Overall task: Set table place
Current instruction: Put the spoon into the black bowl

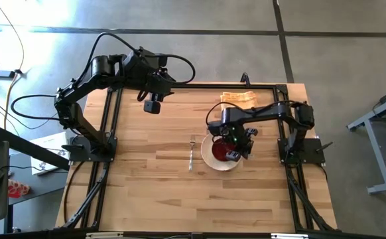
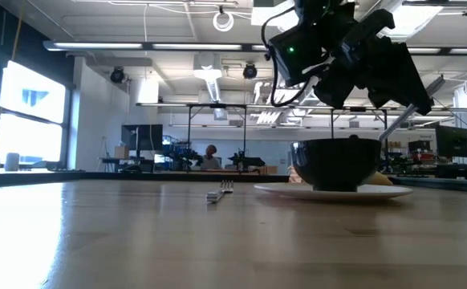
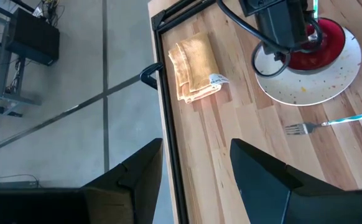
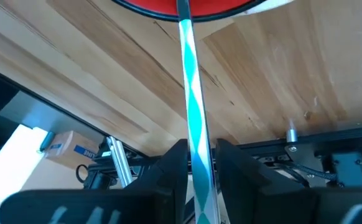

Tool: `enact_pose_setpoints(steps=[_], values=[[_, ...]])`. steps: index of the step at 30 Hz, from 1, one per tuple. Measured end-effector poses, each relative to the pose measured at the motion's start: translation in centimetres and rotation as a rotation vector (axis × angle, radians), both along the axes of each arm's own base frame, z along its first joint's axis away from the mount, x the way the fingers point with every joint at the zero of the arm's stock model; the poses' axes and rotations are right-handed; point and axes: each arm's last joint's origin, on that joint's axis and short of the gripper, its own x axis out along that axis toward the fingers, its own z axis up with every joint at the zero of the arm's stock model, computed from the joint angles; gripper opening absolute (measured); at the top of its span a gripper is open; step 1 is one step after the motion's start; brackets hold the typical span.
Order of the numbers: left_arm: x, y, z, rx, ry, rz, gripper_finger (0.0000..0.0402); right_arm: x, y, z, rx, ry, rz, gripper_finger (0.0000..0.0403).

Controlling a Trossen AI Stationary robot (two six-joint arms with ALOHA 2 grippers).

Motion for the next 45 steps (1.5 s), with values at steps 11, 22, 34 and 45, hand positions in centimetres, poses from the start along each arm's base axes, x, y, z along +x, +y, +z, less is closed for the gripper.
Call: enact_pose_setpoints(steps=[11,22,34,45], values=[[0.0,0.0,0.0,0.000,0.000,0.000,0.0177,1.9,-1.3,3.3,-0.118,-0.142,0.001,0.0074],[-0.4,-0.1,-0.4,-0.016,0.054,-0.003,0.0177,3.5,-0.6,7.6,-0.259,-0.295,-0.015,0.0073],[-0.3,-0.1,-0.3,0.018,0.060,-0.035,0.0177,1.3,8.5,9.5,-0.340,-0.236,-0.110,0.0002],[-0.2,-0.1,-0.3,0.024,0.060,-0.040,0.0177,-1.5,12.7,6.5,-0.411,-0.046,-0.154,0.0000]])
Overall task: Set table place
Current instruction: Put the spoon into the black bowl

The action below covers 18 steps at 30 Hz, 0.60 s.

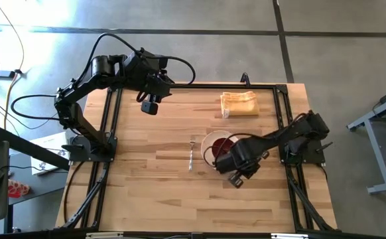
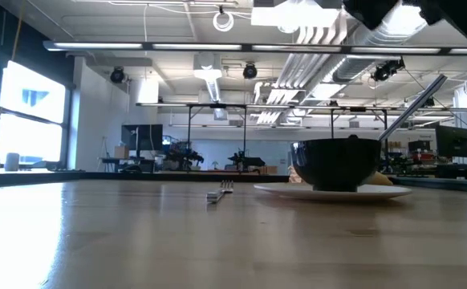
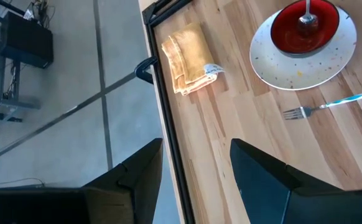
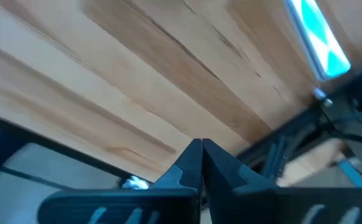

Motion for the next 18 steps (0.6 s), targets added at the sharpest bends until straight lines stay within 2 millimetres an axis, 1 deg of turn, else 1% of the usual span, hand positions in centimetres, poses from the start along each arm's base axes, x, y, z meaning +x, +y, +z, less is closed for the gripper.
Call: enact_pose_setpoints(steps=[3,10,12,15,18], values=[[0.0,0.0,0.0,-0.002,0.000,0.001,0.0177,-1.4,-0.5,-1.6,-0.005,0.076,0.014,0.0000],[0.0,0.0,0.0,-0.008,-0.004,0.007,0.0177,-3.9,-3.0,-2.5,-0.056,0.090,-0.013,0.0000],[0.0,0.0,0.0,-0.009,-0.006,0.010,0.0177,-4.1,-3.5,-2.6,-0.050,0.050,-0.026,0.0000],[0.0,0.0,0.0,-0.014,-0.010,0.015,0.0177,-3.9,-4.0,-2.8,-0.055,-0.021,-0.038,0.0000],[0.0,0.0,0.0,-0.017,-0.013,0.019,0.0177,-3.7,-4.6,-2.8,-0.071,-0.047,-0.028,0.0000]])
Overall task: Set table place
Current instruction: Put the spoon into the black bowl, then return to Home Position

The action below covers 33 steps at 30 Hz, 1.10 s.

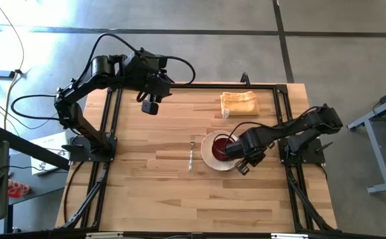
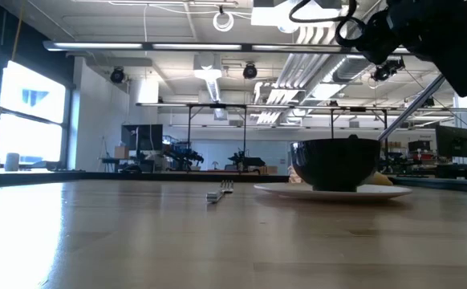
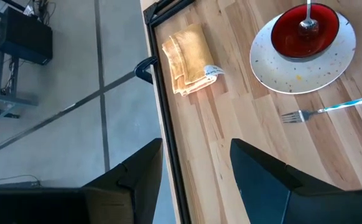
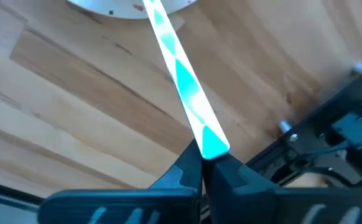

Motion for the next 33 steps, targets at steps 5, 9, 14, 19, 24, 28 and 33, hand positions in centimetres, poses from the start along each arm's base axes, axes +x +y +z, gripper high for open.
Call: enact_pose_setpoints(steps=[5,9,14,19,24,28,33], values=[[0.0,0.0,0.0,-0.003,-0.002,0.003,0.0177,0.4,-1.1,0.0,-0.030,-0.027,0.017,0.0000],[0.0,0.0,0.0,-0.005,-0.004,0.007,0.0177,0.9,-2.0,-0.1,-0.038,-0.072,0.023,0.0000],[0.0,0.0,0.0,-0.006,-0.004,0.007,0.0177,1.3,-2.7,-0.1,-0.031,-0.097,0.027,0.0000],[0.0,0.0,0.0,-0.006,-0.004,0.007,0.0177,1.4,-2.9,0.0,-0.030,-0.101,0.027,0.0000],[0.0,0.0,0.0,-0.006,-0.004,0.007,0.0177,2.0,-3.0,2.6,-0.078,-0.169,0.039,0.0000],[0.0,0.0,0.0,0.001,0.002,0.013,0.0177,1.7,-3.3,6.4,-0.203,-0.193,0.029,0.0000],[-0.4,-0.1,-0.4,-0.005,0.055,0.023,0.0177,0.5,-3.5,11.1,-0.398,-0.412,0.027,0.0000]])
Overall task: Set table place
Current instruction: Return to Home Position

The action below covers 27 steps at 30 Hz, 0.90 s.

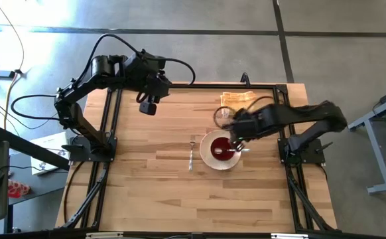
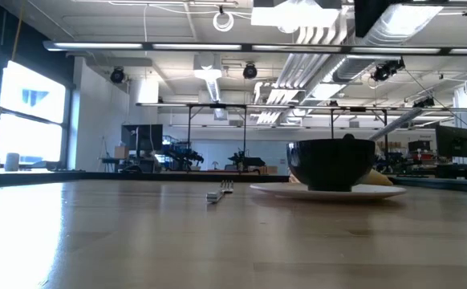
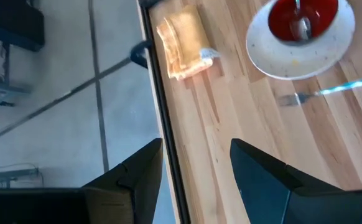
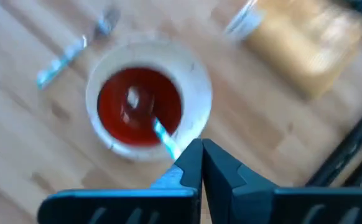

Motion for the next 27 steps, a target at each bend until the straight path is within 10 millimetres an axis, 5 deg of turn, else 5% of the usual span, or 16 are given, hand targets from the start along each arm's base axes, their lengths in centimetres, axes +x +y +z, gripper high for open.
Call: enact_pose_setpoints(steps=[7,11,18,25,27], values=[[-1.0,-0.5,-2.5,-0.073,-0.024,0.005,0.0177,-6.8,-0.9,4.3,-0.222,-0.255,-0.074,0.0000],[-2.3,-1.4,-6.2,-0.092,-0.117,0.034,0.0176,-10.3,-1.1,4.9,-0.257,-0.377,-0.055,0.0000],[-6.0,-4.3,-13.8,-0.189,-0.332,0.106,0.0127,-13.8,-1.6,3.2,-0.225,-0.539,-0.005,0.0000],[-8.1,-7.3,-17.2,-0.204,-0.500,0.063,0.0015,-15.7,-1.9,0.5,-0.170,-0.673,0.113,0.0000],[-8.5,-7.7,-17.9,-0.167,-0.556,0.041,0.0010,-16.4,-2.2,-0.4,-0.172,-0.738,0.131,0.0000]])
